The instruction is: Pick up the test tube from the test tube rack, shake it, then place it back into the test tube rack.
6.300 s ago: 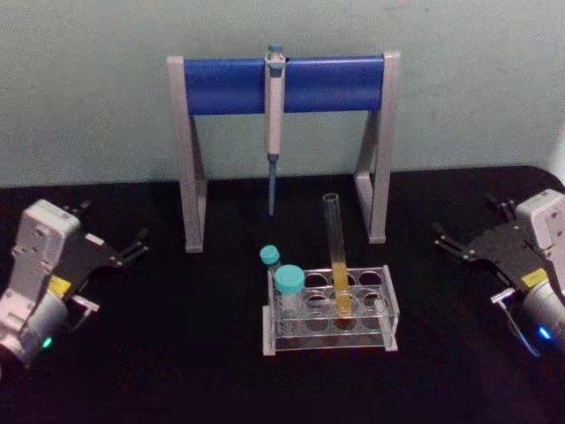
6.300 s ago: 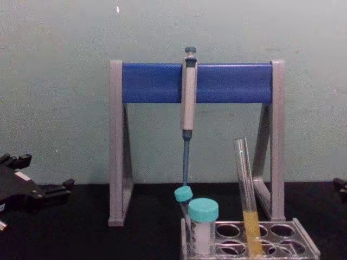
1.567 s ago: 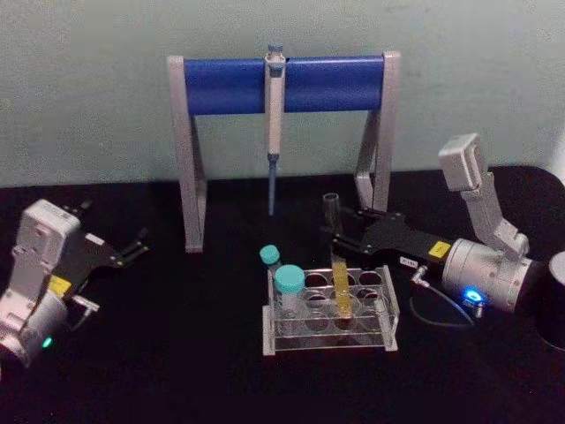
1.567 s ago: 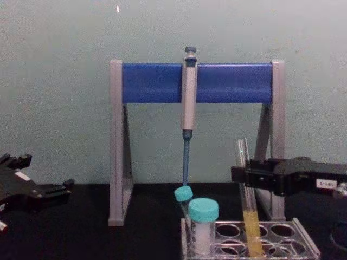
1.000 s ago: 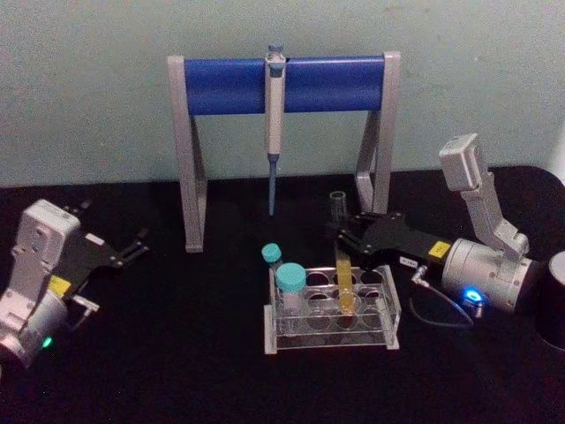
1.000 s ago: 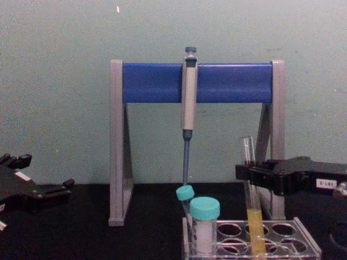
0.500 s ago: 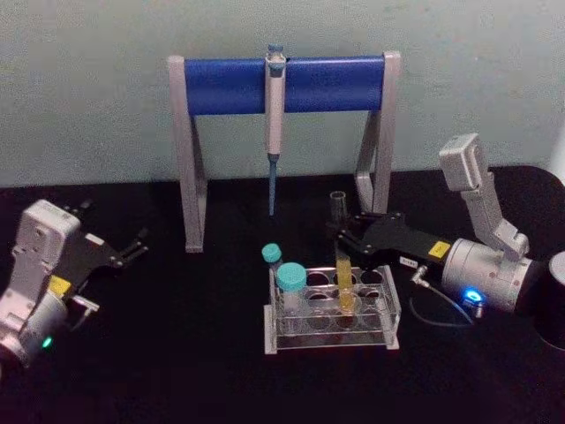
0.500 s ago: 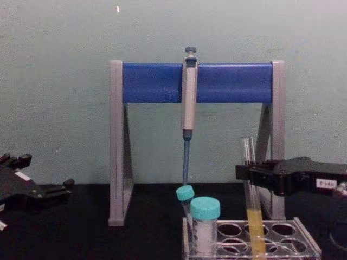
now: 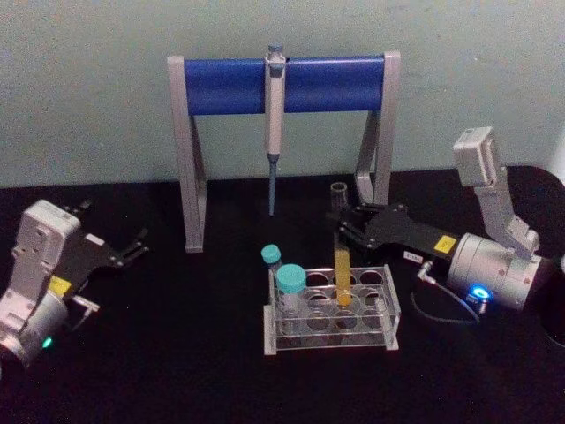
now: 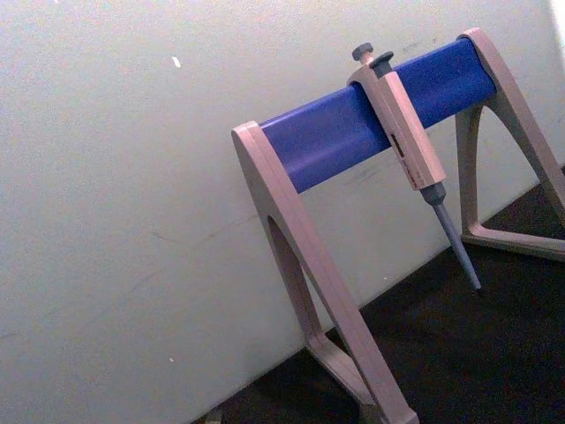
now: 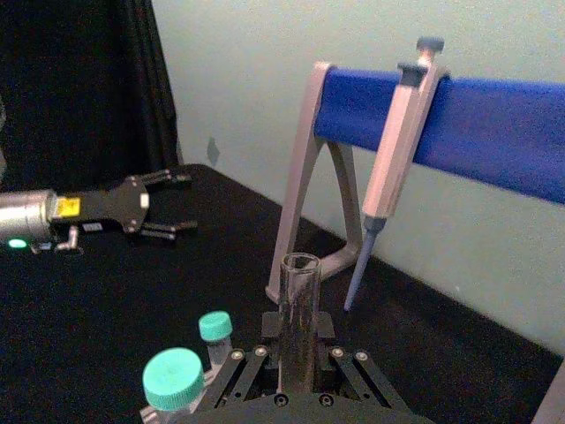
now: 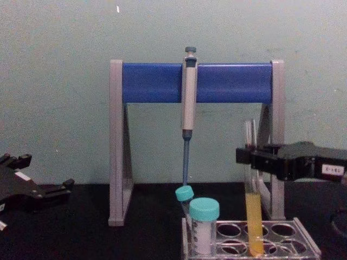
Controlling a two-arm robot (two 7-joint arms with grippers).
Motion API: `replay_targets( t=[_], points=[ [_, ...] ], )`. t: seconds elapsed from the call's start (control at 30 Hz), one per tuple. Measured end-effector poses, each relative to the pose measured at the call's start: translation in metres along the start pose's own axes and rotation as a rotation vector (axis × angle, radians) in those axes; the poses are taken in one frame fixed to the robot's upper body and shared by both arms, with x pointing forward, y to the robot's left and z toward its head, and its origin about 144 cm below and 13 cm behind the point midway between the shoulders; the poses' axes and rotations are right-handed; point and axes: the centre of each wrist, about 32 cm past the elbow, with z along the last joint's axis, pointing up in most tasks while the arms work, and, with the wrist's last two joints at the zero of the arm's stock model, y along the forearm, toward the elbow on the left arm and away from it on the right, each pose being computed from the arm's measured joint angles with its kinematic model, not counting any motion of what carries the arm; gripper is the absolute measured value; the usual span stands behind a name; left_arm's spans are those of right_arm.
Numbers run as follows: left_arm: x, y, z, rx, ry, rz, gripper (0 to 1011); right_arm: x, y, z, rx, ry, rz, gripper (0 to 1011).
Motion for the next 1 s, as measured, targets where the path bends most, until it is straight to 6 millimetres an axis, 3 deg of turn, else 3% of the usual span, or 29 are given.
replay_targets(
  t=[0.47, 1.0],
  points=[
    [0.0, 0.0, 0.0, 0.0, 0.0, 0.0, 1001, -0.003, -0.016, 0.019, 0.119, -0.061, -0.042, 233],
    [0.0, 0.0, 0.0, 0.0, 0.0, 0.0, 1001, -0.003, -0.023, 0.016, 0.204, -0.115, -0.108, 232]
  ],
)
